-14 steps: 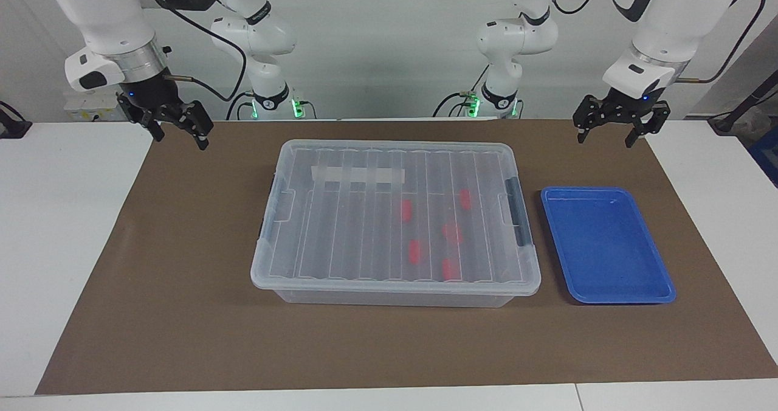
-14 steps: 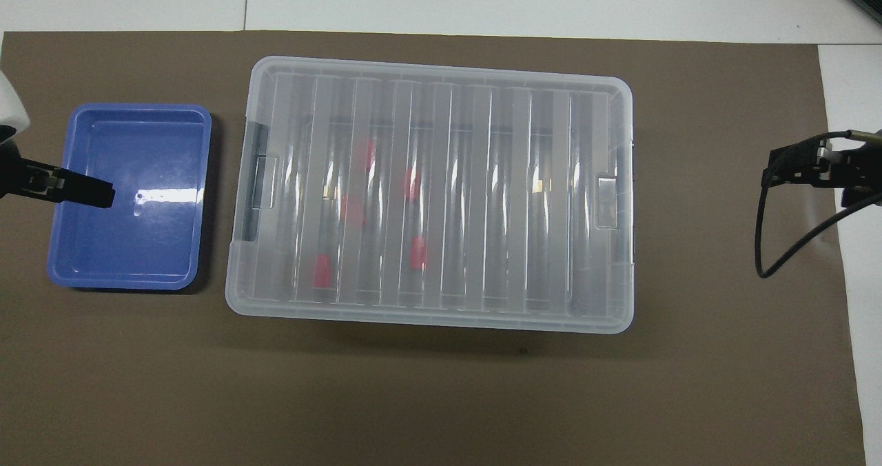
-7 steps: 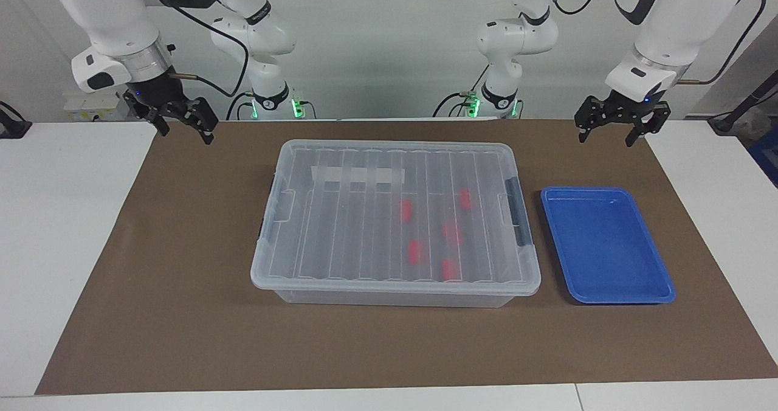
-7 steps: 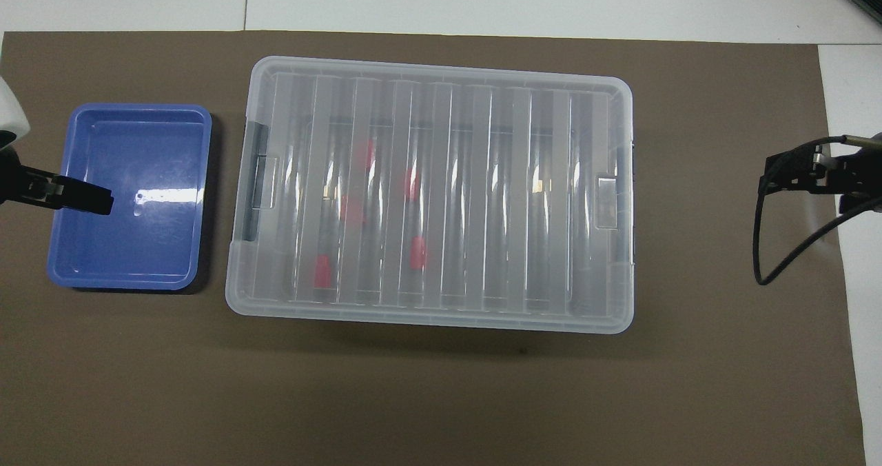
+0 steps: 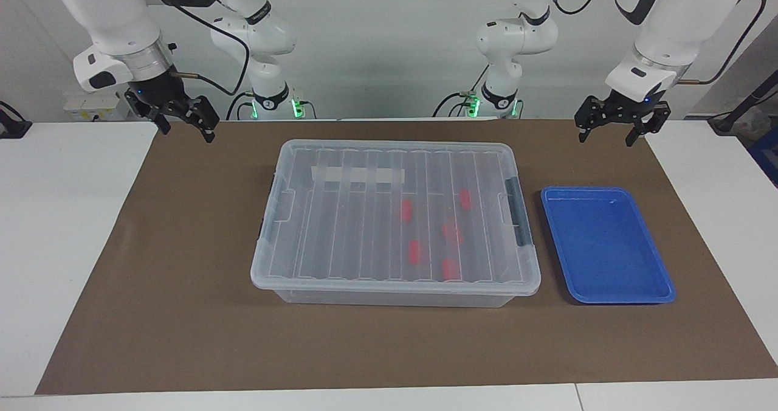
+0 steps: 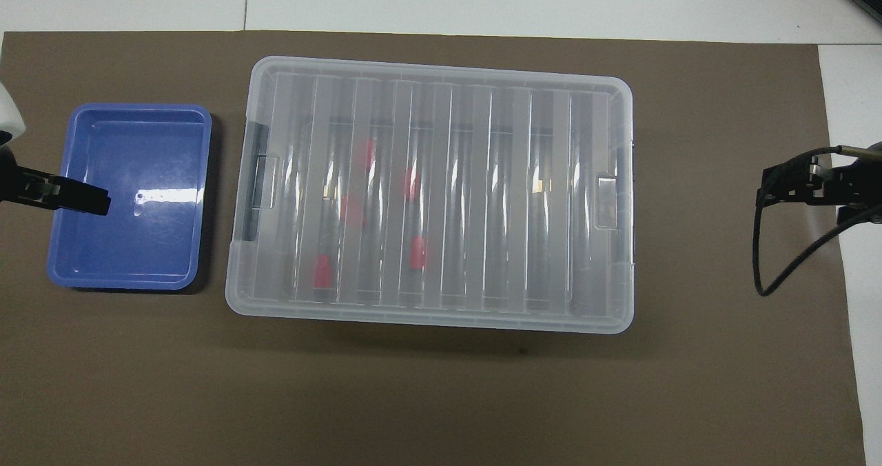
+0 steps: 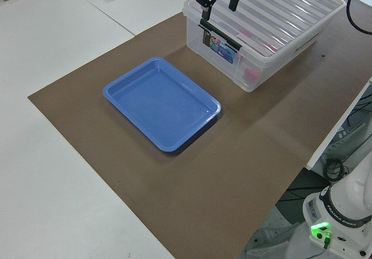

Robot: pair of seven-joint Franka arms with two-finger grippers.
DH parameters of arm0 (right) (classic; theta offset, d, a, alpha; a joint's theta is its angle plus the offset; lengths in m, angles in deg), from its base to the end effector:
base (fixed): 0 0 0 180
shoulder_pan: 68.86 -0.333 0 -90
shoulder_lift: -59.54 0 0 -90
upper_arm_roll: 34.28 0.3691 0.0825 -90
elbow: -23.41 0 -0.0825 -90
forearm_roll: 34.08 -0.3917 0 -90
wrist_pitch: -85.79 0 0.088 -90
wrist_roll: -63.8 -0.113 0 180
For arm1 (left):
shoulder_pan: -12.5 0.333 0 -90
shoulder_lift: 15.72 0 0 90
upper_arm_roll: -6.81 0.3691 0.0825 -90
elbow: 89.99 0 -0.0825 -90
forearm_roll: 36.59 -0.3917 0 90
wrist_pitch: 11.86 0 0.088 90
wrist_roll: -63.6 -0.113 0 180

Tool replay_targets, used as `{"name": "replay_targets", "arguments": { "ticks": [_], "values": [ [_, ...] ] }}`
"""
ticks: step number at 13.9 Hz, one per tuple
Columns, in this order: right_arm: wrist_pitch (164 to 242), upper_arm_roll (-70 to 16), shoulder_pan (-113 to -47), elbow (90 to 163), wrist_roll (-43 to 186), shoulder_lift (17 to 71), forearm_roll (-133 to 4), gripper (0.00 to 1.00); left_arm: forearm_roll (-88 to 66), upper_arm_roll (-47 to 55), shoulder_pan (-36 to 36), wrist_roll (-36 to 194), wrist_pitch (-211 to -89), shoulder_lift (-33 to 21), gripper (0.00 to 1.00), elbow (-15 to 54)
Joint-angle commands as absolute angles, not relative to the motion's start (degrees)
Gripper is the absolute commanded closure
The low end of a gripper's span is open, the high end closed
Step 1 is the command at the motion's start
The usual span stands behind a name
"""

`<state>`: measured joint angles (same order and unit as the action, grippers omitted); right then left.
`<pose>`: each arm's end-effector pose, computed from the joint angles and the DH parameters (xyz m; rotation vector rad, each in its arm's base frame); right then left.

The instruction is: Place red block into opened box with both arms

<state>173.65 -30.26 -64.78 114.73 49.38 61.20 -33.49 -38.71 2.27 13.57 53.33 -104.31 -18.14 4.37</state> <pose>0.5474 -0.0011 0.6734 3.1001 -0.3943 -0.0464 0.5493 -0.0303 0.6622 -3.0783 0.3730 -0.0099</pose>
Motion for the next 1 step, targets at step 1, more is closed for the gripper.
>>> {"name": "replay_targets", "arguments": {
  "ticks": [1],
  "values": [
    [174.29, -29.88, -64.64, 116.13, 48.68, 62.44, -34.61, 0.00, -39.06, 2.50, 13.47, 53.67, -103.88, -19.50, 0.00, 5.64]
  ]
}}
